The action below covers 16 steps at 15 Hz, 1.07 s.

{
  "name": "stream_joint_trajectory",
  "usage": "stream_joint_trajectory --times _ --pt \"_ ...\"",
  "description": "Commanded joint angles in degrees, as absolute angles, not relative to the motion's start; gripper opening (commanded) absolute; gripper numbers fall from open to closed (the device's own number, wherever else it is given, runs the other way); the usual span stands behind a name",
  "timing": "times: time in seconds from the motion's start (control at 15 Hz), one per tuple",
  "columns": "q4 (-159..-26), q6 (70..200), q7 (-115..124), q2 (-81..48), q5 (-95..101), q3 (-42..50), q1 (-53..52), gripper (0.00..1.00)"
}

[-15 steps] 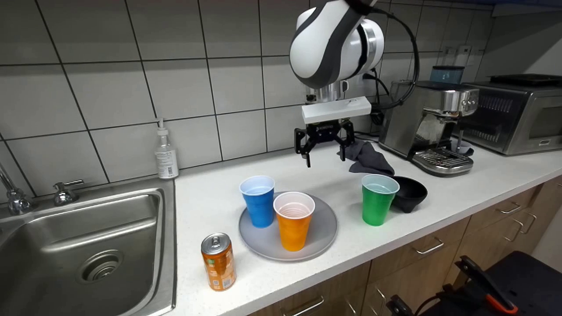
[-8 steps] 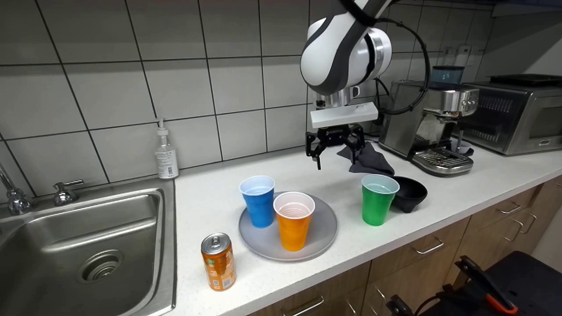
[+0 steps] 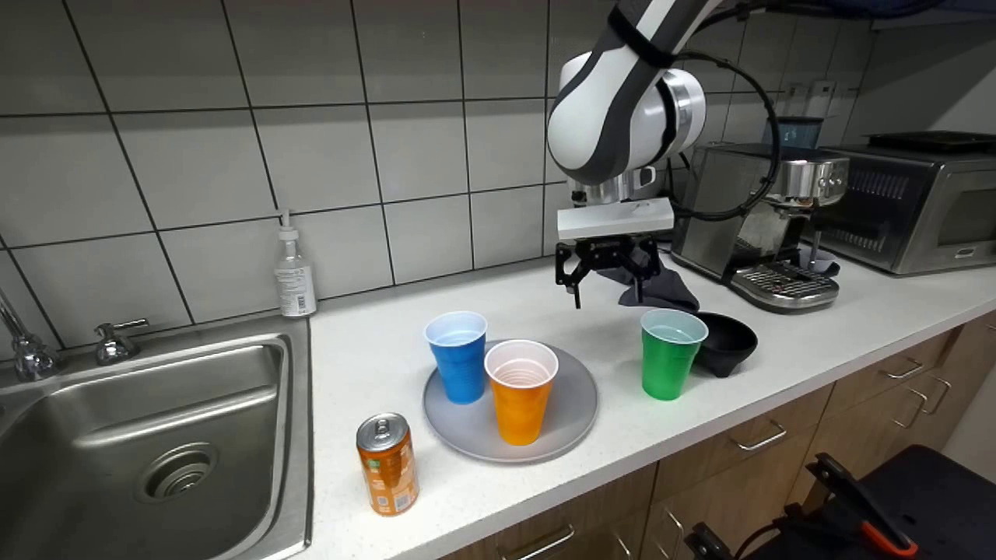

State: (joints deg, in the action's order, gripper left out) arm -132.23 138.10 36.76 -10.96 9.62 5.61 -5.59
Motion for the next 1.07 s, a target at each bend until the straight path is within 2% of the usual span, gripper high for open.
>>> stream_joint_trajectory --times 0.0,1.0 --pt "-134.26 140.18 41.56 -10.17 11.1 5.92 -5.19 1.0" --pt "-137.72 142.06 51.66 -11.41 10.65 6.93 -5.04 1.0"
